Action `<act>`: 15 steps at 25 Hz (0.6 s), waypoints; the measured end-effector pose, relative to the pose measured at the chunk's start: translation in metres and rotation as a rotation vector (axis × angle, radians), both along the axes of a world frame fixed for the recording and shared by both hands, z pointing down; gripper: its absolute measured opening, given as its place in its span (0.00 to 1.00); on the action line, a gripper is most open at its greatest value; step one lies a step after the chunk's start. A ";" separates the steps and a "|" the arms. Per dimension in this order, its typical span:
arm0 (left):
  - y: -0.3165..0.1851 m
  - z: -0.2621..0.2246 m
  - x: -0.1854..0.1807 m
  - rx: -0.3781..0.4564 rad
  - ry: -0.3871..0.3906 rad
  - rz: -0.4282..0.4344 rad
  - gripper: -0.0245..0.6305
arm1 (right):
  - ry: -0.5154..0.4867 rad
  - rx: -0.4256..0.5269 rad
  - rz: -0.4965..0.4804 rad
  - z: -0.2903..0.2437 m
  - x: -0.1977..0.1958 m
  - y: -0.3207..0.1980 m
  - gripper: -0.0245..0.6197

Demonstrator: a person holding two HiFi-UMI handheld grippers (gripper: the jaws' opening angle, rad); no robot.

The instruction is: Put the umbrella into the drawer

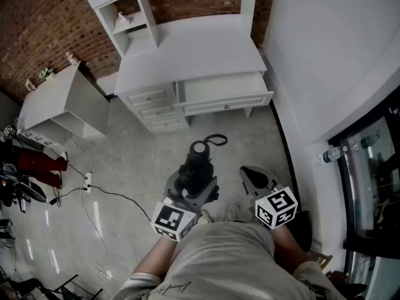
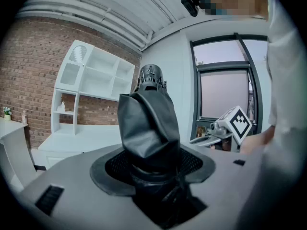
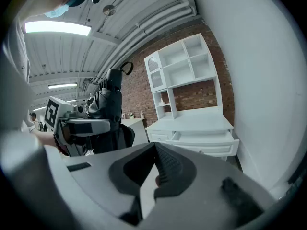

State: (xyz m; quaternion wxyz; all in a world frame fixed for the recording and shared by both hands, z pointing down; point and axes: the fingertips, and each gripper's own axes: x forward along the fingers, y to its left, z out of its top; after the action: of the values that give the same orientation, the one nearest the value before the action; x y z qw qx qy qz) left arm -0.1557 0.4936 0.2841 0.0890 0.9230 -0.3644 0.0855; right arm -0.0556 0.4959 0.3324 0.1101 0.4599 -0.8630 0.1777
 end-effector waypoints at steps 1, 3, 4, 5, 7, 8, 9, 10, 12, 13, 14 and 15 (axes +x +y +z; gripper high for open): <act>0.000 0.000 0.001 -0.002 0.002 -0.002 0.46 | 0.002 0.000 -0.001 0.001 0.002 0.001 0.08; 0.002 0.002 0.002 -0.009 0.005 -0.007 0.46 | 0.006 -0.001 -0.003 0.002 0.004 0.003 0.08; 0.003 0.003 0.002 -0.013 0.005 -0.009 0.46 | 0.007 -0.002 -0.005 0.003 0.005 0.004 0.08; 0.003 0.004 0.003 -0.015 0.004 -0.012 0.46 | 0.008 -0.002 -0.008 0.004 0.006 0.005 0.08; 0.004 0.004 0.005 -0.011 0.006 -0.018 0.46 | 0.006 0.000 -0.012 0.005 0.008 0.007 0.08; 0.004 0.003 0.006 -0.009 0.009 -0.021 0.46 | 0.005 0.003 -0.014 0.005 0.008 0.008 0.08; 0.004 0.003 0.007 -0.008 0.011 -0.025 0.46 | 0.004 0.006 -0.016 0.004 0.009 0.008 0.08; 0.004 0.003 0.008 -0.009 0.012 -0.028 0.46 | 0.004 0.008 -0.018 0.004 0.010 0.008 0.08; 0.005 0.004 0.011 -0.013 0.014 -0.031 0.46 | 0.004 0.010 -0.023 0.004 0.011 0.008 0.08; 0.005 0.004 0.013 -0.014 0.014 -0.032 0.46 | 0.001 0.011 -0.025 0.004 0.012 0.008 0.08; 0.005 0.004 0.015 -0.013 0.016 -0.033 0.46 | -0.007 0.014 -0.027 0.003 0.014 0.007 0.08; 0.004 0.003 0.018 -0.011 0.017 -0.036 0.46 | -0.017 0.019 -0.030 0.002 0.015 0.005 0.08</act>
State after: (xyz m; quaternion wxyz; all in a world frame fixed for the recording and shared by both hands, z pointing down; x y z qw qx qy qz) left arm -0.1379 0.4972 0.2869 0.0988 0.9166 -0.3795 0.0781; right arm -0.0403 0.5013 0.3343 0.1011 0.4465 -0.8723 0.1716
